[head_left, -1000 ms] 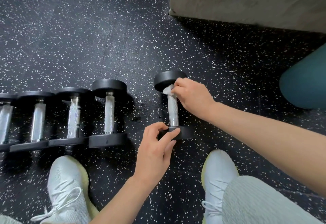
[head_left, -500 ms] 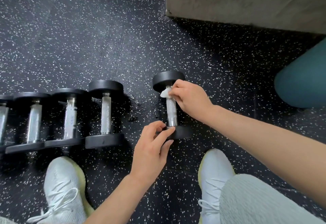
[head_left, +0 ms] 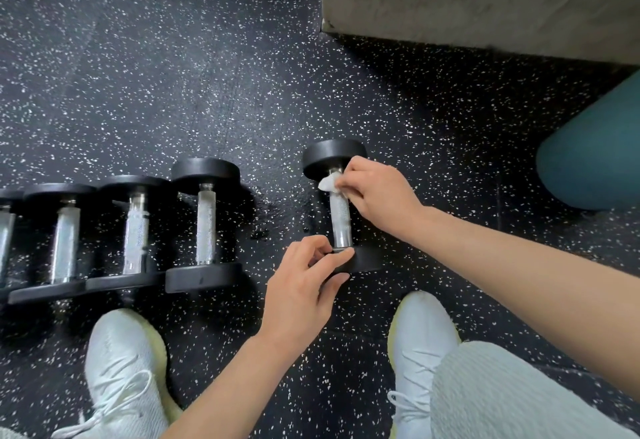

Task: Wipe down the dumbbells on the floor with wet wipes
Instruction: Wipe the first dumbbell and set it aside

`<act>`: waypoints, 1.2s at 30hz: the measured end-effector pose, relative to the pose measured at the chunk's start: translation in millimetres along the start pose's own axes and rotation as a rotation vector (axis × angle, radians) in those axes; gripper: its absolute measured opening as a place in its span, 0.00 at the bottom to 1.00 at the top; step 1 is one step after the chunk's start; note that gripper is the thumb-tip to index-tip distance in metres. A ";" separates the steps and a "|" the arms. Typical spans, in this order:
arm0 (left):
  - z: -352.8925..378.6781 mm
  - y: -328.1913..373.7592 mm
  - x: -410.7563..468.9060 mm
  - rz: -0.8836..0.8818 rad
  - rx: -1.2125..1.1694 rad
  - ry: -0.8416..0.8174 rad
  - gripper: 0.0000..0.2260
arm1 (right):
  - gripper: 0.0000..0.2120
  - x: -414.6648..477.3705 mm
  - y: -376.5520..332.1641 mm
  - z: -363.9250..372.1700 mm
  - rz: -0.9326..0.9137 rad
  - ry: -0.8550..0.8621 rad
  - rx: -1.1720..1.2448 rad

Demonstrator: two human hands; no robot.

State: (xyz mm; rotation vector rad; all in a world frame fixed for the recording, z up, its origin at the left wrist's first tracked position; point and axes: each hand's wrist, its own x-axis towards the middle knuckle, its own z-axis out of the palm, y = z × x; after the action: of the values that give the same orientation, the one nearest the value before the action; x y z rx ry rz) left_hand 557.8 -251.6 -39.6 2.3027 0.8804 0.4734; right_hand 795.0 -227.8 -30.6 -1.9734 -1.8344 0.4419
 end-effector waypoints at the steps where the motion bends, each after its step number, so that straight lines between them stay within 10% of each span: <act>1: -0.5 0.5 1.5 0.005 0.005 -0.004 0.14 | 0.05 -5.1 -1.7 0.9 0.001 -0.007 0.008; 21: -2.9 -5.8 -3.2 -0.017 0.003 0.036 0.13 | 0.03 -30.8 -3.2 -10.0 -0.149 -0.342 0.118; 28: -5.4 -5.8 -2.0 -0.011 -0.004 0.016 0.14 | 0.02 -6.5 9.6 -8.5 0.054 -0.189 0.169; 36: -2.8 -5.9 -4.3 -0.015 -0.033 0.019 0.15 | 0.05 -15.9 4.0 -11.5 -0.019 -0.474 0.219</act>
State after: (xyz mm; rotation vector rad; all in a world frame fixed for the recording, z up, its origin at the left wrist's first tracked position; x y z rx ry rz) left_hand 550.4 -250.0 -41.9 2.2637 0.8916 0.5002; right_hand 802.8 -244.7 -23.3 -1.8052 -1.9636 1.1331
